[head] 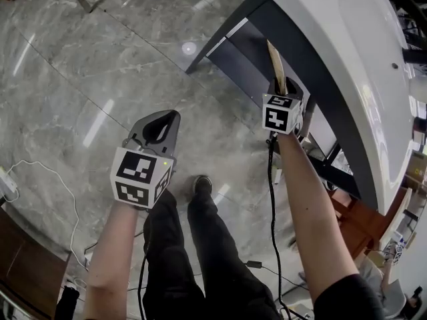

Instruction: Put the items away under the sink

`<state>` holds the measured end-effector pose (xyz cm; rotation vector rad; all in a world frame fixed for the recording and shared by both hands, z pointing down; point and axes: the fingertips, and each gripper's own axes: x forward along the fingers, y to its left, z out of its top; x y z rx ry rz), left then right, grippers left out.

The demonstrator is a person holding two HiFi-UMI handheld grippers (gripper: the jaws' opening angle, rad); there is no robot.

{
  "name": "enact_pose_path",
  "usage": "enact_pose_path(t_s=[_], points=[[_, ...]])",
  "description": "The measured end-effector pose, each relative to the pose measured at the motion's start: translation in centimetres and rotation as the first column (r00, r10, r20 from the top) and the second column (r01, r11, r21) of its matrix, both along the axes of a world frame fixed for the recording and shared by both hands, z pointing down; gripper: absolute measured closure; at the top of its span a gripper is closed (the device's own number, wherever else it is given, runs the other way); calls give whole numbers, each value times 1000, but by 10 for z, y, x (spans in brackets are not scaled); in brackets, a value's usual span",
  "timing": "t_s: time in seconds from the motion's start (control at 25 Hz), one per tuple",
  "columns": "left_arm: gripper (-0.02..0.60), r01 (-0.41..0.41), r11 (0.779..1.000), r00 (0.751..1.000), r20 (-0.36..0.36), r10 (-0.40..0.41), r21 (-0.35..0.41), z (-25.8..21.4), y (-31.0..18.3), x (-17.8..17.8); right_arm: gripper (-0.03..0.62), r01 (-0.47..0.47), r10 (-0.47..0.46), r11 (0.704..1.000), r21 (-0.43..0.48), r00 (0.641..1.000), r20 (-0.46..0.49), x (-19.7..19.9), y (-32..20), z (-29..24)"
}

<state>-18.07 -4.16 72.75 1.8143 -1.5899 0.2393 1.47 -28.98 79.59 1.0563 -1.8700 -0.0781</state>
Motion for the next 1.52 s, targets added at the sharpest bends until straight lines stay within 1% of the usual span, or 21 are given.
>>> enact_pose_path(t_s=[0.08,0.16,0.24,0.36,0.4,0.48,0.52,0.6,0.68,0.76,0.84,0.92,1.04,1.16,1.24,1.36,1.44,1.52], points=[[572,-12,1000,1000,4,12,-8,-1,2,5,411,19,-19,1000,-6,1000,11,-2,1,-3],[572,-18,1000,1000,7,19,-13,-3,2,7,353,47,-47,999,-16,999,9,-5,6,-6],[572,-17,1000,1000,8,17,-15,-7,3,9,349,59,-59,998,-13,998,14,-6,13,-12],[572,-15,1000,1000,7,15,-14,-19,6,13,349,7,-6,1000,-11,997,83,-4,29,-29],[572,-16,1000,1000,8,16,-11,-25,7,15,352,-18,20,1000,-16,993,118,-4,36,-36],[572,-21,1000,1000,14,21,-2,-39,8,18,393,-53,61,998,-46,980,187,-5,53,-46],[572,-24,1000,1000,18,24,2,-47,9,19,395,-60,73,996,-67,974,216,-6,63,-50],[572,-29,1000,999,25,29,8,-65,13,24,435,-52,77,993,-102,961,264,-12,85,-64],[572,-36,999,999,26,36,17,-87,18,30,485,-30,63,993,-113,951,303,-19,106,-86],[572,-40,999,999,24,39,32,-112,23,35,536,2,33,994,-105,943,331,-25,125,-111],[572,-35,998,999,26,34,54,-138,28,36,568,37,1,995,-98,933,361,-33,144,-137],[572,-20,997,999,28,18,80,-164,28,32,591,67,-23,993,-93,913,406,-43,157,-168],[572,10,993,1000,-9,-9,116,-199,27,25,591,82,-36,994,-76,878,477,-53,172,-218],[572,18,989,999,-42,-12,144,-237,30,26,591,55,-10,996,-68,845,534,-55,190,-265],[572,-13,985,999,-36,20,171,-261,30,31,592,23,26,997,-78,821,571,-53,197,-293],[572,-77,976,997,-9,81,205,-296,33,38,591,-26,79,995,-95,791,607,-49,205,-329],[572,-92,971,995,-7,96,220,-315,36,38,591,-57,102,994,-91,775,624,-44,207,-350],[572,-86,966,995,-33,97,245,-333,36,34,591,-90,115,993,-72,760,640,-38,204,-371]])
